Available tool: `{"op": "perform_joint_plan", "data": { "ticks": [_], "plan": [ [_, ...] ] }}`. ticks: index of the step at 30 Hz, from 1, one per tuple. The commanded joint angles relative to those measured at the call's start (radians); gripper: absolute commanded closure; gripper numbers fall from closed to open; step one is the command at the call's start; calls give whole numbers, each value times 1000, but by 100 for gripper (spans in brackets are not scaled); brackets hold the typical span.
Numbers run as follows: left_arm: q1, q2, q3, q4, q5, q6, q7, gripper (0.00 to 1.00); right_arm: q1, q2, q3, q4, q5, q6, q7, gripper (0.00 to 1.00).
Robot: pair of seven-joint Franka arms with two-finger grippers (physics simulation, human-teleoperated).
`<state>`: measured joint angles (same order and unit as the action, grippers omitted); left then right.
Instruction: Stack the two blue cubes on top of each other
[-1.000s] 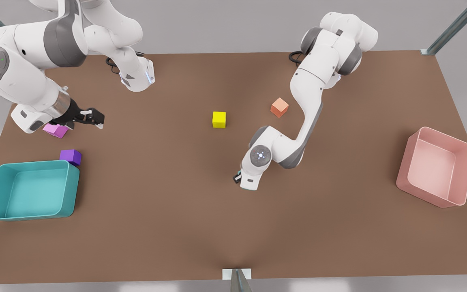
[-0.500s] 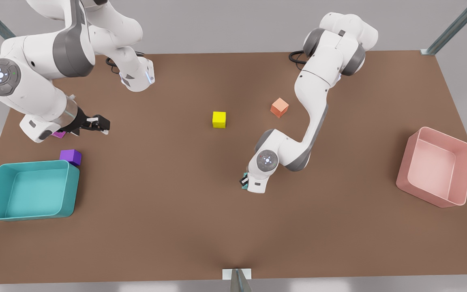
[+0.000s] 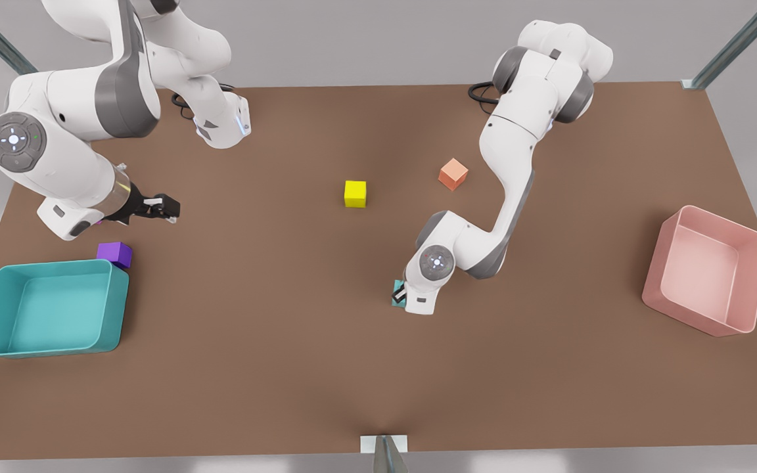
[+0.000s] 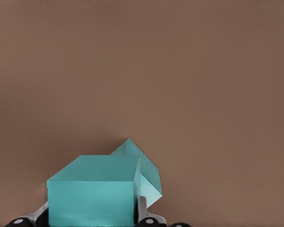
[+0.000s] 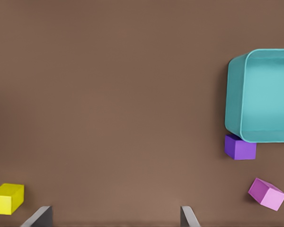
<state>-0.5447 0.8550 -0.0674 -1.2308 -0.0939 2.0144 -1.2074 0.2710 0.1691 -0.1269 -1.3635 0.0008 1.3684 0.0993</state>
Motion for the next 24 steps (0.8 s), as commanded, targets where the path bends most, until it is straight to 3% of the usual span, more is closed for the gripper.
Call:
{"op": "perform_joint_plan", "data": {
  "ticks": [1, 12, 14, 17, 18, 21, 22, 23, 24],
  "plan": [
    [0, -2, 0, 1, -1, 1, -12, 0, 2, 6, 0, 1, -1, -8, -6, 0],
    [0, -67, -2, 1, -7, -101, -15, 0, 2, 12, 0, 1, -19, -18, -7, 0],
    [2, -137, 0, 1, -7, -241, -9, 0, 2, 13, 0, 1, -21, -23, -7, 0],
    [46, -287, 3, 154, -1, -705, 15, 0, 2, 12, 0, 1, -21, -23, -7, 0],
    [133, -350, 3, 238, 5, -831, 205, 0, 2, 12, 0, 3, -25, -23, -7, 0],
    [311, -442, 8, 235, 166, -885, 985, 0, 2, 13, 0, 18, -27, -23, -4, 0],
    [379, -506, -6, 136, 177, -899, 1199, 0, 2, 13, 0, 40, -28, -23, -6, 0],
    [400, -659, -15, -116, 233, -737, 1266, 0, -6, 1, -11, 47, -27, -23, -9, 0],
    [405, -657, -15, -113, 232, -749, 1261, 0, -7, 0, -11, 61, -27, -23, -13, 0]
  ]
}}
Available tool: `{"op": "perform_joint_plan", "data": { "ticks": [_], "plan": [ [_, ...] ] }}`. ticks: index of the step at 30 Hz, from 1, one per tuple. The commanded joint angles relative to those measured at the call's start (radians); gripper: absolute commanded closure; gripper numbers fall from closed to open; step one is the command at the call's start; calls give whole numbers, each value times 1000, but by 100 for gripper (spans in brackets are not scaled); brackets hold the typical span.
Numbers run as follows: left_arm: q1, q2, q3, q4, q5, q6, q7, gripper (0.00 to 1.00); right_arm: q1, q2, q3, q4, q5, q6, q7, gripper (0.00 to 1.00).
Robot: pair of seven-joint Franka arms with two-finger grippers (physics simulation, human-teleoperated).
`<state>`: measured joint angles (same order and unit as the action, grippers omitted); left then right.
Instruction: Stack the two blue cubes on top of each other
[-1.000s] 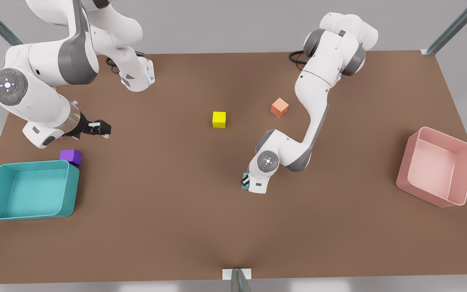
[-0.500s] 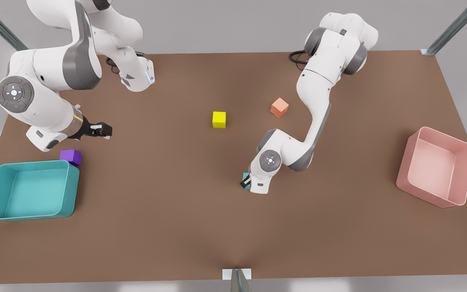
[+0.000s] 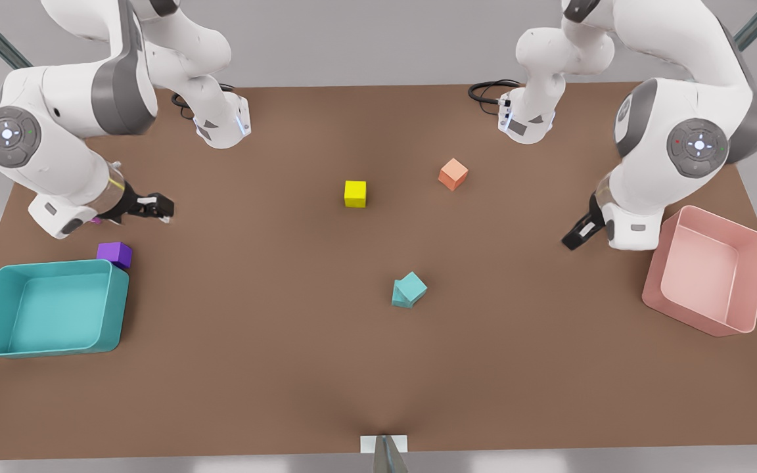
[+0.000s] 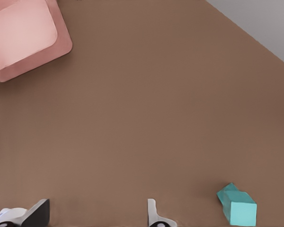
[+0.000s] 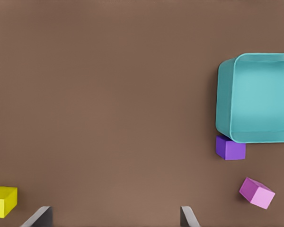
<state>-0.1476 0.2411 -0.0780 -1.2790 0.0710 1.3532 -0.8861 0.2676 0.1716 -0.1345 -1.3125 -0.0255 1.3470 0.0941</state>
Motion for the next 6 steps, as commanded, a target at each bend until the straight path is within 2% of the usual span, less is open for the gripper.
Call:
{"op": "perform_joint_plan", "data": {
  "ticks": [1, 6],
  "plan": [
    [19, -17, 0, -16, 58, -146, 941, 0, -4, -14, -2, 10, -2, -2, -4, 0],
    [25, -8, 0, 15, 26, -172, 941, 0, -4, -32, 0, -21, -7, 44, -4, 0]
  ]
}}
